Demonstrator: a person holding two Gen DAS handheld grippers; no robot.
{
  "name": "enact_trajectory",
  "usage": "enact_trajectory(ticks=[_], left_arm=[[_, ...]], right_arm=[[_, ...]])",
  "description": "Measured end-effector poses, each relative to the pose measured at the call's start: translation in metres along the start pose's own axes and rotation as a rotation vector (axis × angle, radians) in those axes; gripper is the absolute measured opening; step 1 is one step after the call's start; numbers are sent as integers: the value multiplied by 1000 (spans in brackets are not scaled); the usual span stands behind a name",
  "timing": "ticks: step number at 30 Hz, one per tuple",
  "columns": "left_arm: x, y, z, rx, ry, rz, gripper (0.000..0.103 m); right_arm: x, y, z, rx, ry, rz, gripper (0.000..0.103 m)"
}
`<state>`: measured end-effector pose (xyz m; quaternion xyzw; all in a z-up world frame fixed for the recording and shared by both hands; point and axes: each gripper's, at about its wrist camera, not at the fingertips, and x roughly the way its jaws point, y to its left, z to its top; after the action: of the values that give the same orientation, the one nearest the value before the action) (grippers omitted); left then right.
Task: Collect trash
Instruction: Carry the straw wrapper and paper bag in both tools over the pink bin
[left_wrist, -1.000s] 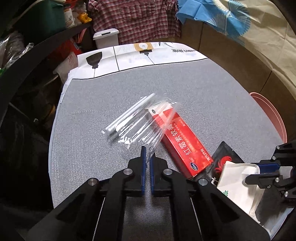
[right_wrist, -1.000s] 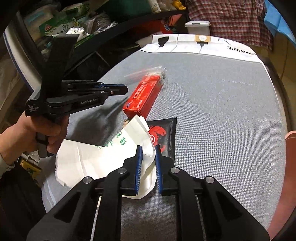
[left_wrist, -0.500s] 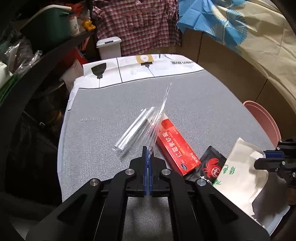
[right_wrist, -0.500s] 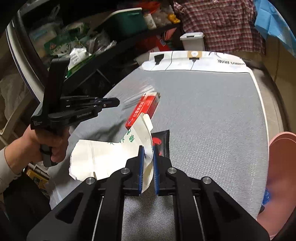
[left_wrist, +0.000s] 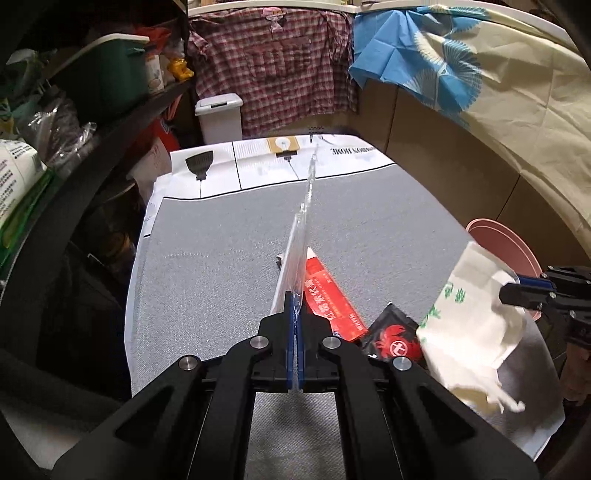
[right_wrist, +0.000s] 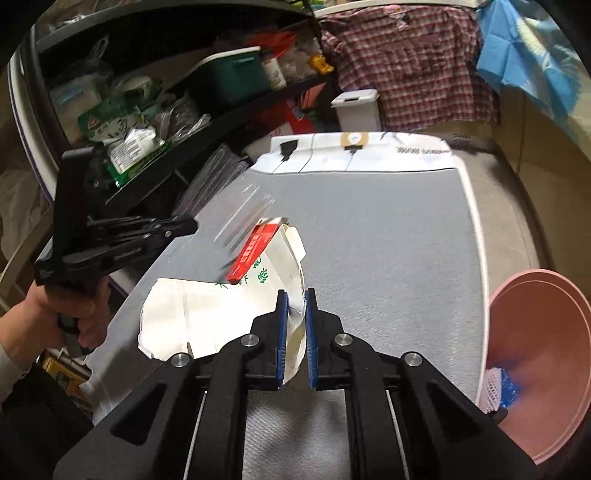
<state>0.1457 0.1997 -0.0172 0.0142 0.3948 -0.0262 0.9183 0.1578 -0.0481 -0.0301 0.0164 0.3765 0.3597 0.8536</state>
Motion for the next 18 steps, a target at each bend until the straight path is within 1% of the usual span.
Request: enact_trajectory(ticks=[11, 15, 18], left_arm=[[-28, -25, 2, 24, -44, -23, 1], [-39, -33, 4, 30, -65, -39, 1], [-45, -37, 5, 32, -77, -51, 1]], right_arm=[[-40, -18, 9, 49, -104, -101, 10], [-57, -22, 14, 55, -132, -129, 10], [-67, -26, 16, 78, -141, -127, 10]])
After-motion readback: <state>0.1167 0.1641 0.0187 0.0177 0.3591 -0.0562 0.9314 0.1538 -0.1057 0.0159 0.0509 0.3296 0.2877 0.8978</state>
